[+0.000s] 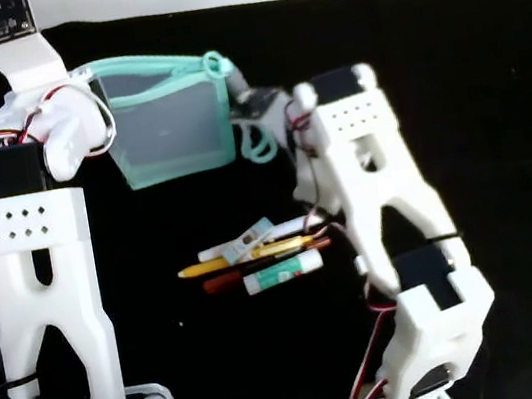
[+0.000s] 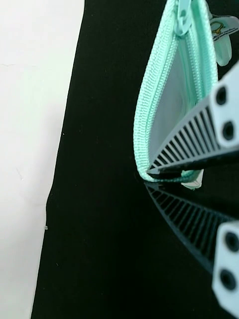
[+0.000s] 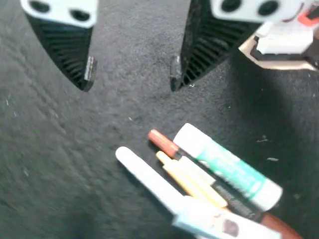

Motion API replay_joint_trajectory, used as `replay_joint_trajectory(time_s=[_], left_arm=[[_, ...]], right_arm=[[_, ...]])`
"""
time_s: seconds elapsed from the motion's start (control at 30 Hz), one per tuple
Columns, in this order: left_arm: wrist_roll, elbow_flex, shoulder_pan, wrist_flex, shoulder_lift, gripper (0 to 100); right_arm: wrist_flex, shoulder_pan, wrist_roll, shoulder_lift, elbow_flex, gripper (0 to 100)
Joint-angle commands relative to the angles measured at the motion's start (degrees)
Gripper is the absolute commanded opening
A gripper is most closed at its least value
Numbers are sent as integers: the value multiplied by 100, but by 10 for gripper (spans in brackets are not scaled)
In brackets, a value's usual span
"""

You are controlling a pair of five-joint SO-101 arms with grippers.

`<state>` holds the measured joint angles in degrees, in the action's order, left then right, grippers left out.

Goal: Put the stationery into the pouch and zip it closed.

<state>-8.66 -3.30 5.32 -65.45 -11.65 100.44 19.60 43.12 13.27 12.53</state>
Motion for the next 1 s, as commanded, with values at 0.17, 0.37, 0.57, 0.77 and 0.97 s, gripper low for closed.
replay_joint_trajectory(time_s=[0.17, 0.37, 0.57, 0.77, 0.97], left_arm=[[-35, -22, 119, -35, 119, 7], [-35, -22, 119, -35, 119, 7], [-35, -22, 119, -35, 119, 7], [-26, -22, 119, -35, 119, 7], [-26, -22, 119, -35, 119, 7]], right_arm=[[31, 699, 545, -84, -505, 248], [-4, 1297, 642, -48, -514, 248], [-198, 1974, 1196, -48, -514, 248], [-708, 2334, 1477, 251, -470, 248], [-1385, 2343, 1486, 866, -462, 248]])
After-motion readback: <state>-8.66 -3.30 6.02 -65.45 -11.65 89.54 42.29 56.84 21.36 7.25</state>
